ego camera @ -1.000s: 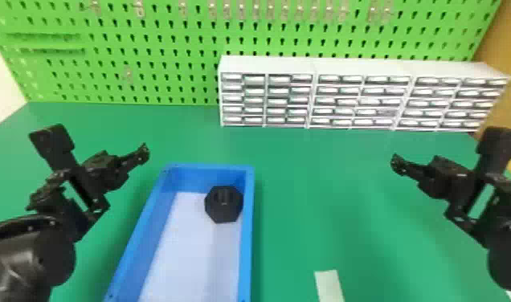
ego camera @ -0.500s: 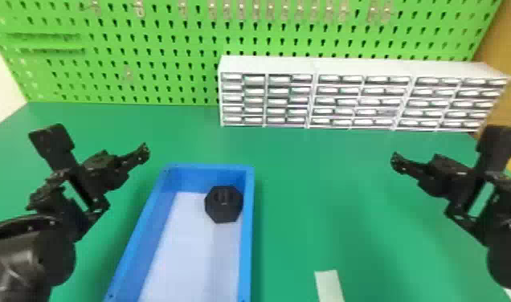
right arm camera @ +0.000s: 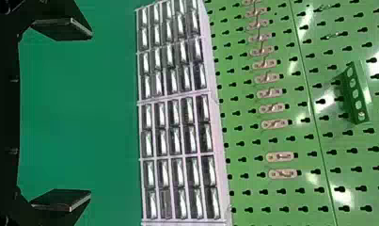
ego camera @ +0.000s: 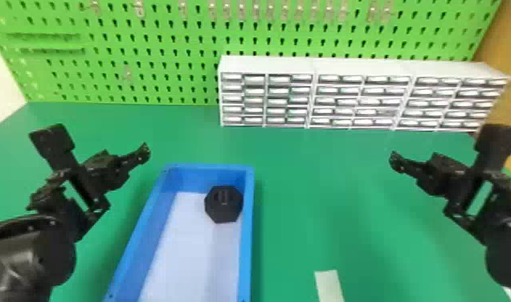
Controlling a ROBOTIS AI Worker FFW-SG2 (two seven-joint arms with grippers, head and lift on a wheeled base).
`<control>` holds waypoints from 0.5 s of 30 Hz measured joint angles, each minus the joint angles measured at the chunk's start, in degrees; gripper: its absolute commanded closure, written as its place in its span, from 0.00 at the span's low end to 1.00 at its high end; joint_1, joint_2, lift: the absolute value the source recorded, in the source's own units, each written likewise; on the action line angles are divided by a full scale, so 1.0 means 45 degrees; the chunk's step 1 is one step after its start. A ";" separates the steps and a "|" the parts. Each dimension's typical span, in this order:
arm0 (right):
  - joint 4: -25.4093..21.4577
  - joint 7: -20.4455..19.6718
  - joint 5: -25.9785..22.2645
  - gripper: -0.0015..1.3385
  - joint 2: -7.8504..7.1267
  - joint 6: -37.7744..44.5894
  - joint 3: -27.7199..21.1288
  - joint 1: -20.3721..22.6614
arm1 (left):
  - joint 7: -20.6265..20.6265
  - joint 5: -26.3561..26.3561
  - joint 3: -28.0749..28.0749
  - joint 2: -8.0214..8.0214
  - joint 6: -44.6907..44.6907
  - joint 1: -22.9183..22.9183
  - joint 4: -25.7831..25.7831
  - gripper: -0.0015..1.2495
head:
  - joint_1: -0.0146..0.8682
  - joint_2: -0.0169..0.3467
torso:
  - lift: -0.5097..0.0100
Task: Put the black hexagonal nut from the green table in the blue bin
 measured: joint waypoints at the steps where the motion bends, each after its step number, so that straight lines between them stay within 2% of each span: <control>1: 0.0000 0.0000 0.0004 0.09 -0.0002 0.0000 0.0003 -0.0005 | 0.0000 0.0000 0.0002 0.0000 0.0000 0.0000 0.0000 0.10 | 0.77 0.14 | 0.79; 15: 0.0020 0.0000 0.0016 0.09 -0.0011 0.0000 0.0044 -0.0035 | 0.0000 0.0000 0.0013 0.0000 0.0000 0.0029 0.0000 0.10 | 0.77 0.14 | 0.79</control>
